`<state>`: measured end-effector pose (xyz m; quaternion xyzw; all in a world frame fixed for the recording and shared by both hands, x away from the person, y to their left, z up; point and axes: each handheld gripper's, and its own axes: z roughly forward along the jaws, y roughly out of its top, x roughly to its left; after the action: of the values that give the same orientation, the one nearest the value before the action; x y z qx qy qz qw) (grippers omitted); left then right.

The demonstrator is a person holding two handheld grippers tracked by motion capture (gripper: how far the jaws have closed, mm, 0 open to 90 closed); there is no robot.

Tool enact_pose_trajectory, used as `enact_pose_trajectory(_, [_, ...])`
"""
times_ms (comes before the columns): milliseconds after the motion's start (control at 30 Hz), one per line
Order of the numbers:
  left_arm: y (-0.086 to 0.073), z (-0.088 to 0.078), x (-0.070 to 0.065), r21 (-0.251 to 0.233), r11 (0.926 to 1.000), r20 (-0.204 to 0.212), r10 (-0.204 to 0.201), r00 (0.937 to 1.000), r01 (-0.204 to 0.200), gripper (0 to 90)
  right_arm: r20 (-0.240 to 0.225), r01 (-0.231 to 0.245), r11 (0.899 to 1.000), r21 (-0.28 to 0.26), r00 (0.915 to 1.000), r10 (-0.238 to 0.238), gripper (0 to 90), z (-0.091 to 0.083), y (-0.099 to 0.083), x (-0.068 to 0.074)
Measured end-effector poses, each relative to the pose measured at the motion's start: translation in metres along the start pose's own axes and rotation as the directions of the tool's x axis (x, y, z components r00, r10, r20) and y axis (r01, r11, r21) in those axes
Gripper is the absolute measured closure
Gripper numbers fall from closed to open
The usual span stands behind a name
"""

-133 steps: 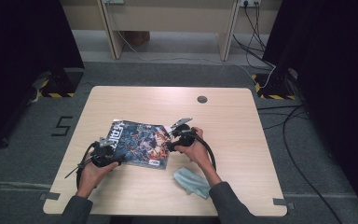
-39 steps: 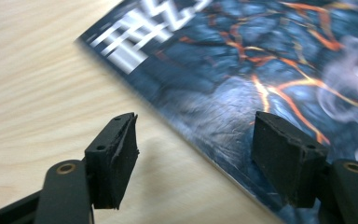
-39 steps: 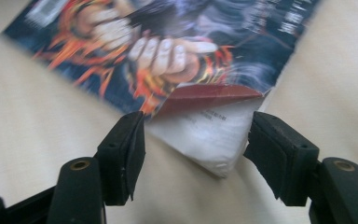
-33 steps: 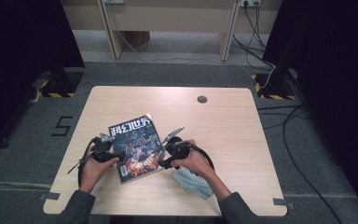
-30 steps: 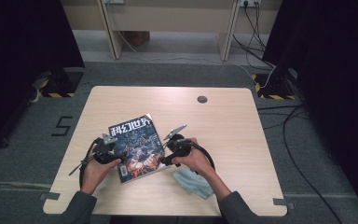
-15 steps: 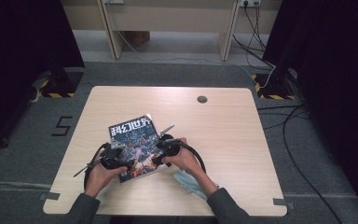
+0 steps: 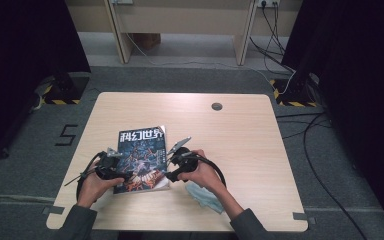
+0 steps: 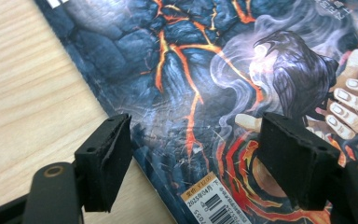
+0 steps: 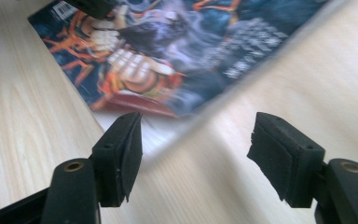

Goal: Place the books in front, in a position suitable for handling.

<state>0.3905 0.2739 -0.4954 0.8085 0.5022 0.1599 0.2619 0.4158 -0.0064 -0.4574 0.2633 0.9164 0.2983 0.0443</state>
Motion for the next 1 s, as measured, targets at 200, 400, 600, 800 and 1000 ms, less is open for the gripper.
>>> enact_pose_trajectory(200, [0.001, -0.003, -0.002, 0.016, 0.9995, -0.057, 0.028, 0.9980, -0.027, 25.1, 0.020, -0.046, 0.997, -0.061, 0.9987, 0.047, 34.9, -0.024, -0.020, -0.013])
enact_pose_trajectory(400, [0.003, -0.002, -0.015, -0.038, 0.9992, -0.002, -0.016, 0.9999, 0.015, 27.1, 0.054, -0.094, 0.992, -0.082, 0.9937, 0.099, 33.8, -0.037, -0.044, -0.026])
enact_pose_trajectory(600, [0.002, 0.005, -0.029, -0.038, 0.9991, 0.014, -0.015, 0.9998, 0.016, 22.5, 0.092, -0.130, 0.986, -0.101, 0.9860, 0.139, 33.3, -0.046, -0.062, -0.036])
enact_pose_trajectory(800, [0.000, 0.005, -0.027, -0.046, 0.9989, 0.028, 0.006, 0.9996, -0.005, 22.8, 0.112, -0.131, 0.986, -0.105, 0.9835, 0.142, 27.5, -0.055, -0.080, -0.038])
enact_pose_trajectory(1000, [-0.002, 0.002, -0.020, -0.030, 0.9992, 0.040, 0.026, 0.9989, -0.025, 23.4, 0.107, -0.104, 0.989, -0.108, 0.9875, 0.116, 22.7, -0.065, -0.092, -0.032])
